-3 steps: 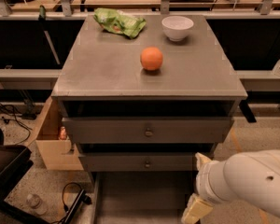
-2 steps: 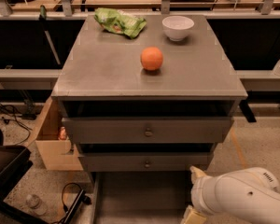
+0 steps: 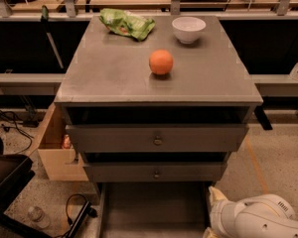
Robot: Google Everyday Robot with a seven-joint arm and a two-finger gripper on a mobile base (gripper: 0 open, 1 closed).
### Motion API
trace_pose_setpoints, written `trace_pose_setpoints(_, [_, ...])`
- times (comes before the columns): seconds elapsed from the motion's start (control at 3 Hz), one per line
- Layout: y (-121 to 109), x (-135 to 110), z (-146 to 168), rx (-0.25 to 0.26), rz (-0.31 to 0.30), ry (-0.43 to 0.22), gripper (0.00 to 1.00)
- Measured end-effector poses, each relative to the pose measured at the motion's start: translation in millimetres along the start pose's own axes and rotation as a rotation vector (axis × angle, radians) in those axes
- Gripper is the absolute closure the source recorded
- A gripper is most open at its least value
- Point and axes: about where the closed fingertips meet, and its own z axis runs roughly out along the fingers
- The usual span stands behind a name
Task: Close bottom drawer
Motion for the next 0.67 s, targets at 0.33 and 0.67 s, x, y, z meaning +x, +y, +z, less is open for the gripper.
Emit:
trace_pose_setpoints(0.33, [21.9, -3.0, 22.1, -0.038, 0.005, -0.050, 0.00])
trace_pose_setpoints(0.67, [51.6, 8.2, 53.0, -0.078, 0.001, -0.103, 0.00])
